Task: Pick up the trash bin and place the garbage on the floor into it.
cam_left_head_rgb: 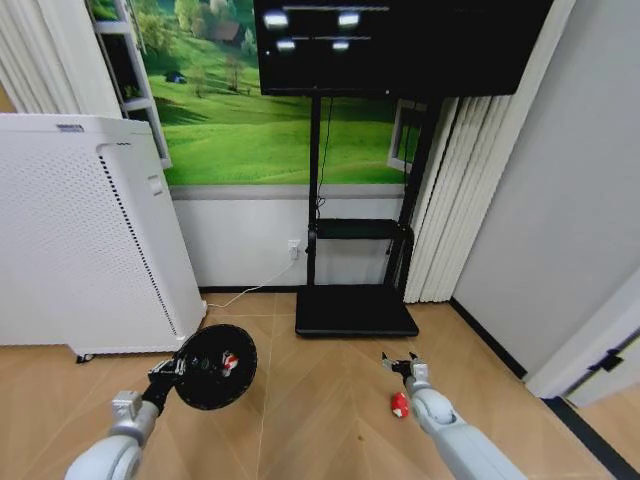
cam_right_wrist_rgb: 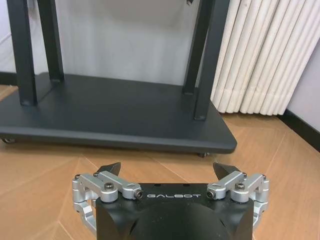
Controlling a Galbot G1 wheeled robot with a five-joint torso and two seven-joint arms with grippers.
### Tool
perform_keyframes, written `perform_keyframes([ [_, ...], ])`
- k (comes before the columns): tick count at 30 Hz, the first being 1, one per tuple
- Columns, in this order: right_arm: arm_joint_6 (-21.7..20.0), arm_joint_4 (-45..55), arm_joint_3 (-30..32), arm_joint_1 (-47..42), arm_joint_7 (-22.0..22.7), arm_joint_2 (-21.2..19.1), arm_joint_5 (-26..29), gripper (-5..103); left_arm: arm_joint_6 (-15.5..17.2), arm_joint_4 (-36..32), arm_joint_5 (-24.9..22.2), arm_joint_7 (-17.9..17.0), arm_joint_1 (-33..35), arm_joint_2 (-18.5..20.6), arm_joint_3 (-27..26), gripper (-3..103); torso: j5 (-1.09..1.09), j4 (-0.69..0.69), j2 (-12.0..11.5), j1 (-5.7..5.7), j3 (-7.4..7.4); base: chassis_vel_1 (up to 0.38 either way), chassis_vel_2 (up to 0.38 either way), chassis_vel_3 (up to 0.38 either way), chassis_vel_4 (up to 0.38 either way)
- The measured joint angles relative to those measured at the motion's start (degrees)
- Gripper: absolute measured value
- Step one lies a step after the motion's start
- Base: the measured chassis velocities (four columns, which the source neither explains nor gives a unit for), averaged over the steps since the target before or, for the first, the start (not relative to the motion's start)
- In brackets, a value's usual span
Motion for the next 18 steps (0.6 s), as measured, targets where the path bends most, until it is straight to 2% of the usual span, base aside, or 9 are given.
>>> perform_keyframes([
  [4,0.42,-1.61,-1.25,0.44,-0.45,-0.14,-1.36,100,-0.02,0.36,0.34,0.0,-0.06,-0.18,0.24,4,0.01,-0.04,0.0,0.01,0.0,-0.124,-0.105,0.08,0.087],
  [10,-2.67,-5.31,-5.08,2.58,-1.5,-0.17,-3.27,100,-0.05,1.09,1.33,-0.02,-0.14,-0.54,1.15,4,-0.02,0.01,0.0,0.0,0.0,-0.019,-0.035,0.013,0.015],
  [12,-4.64,-7.91,-8.15,3.54,-0.35,0.27,-3.02,100,-0.05,1.48,1.95,-0.05,-0.12,-0.73,1.69,4,-0.01,0.02,0.0,0.0,0.0,0.042,0.054,-0.021,-0.026],
  [18,-6.76,-10.79,-11.54,3.85,1.88,1.04,-0.31,100,-0.05,1.83,2.18,-0.05,-0.02,-0.78,1.92,4,-0.01,-0.01,0.0,0.0,0.0,0.006,0.009,-0.004,-0.006],
])
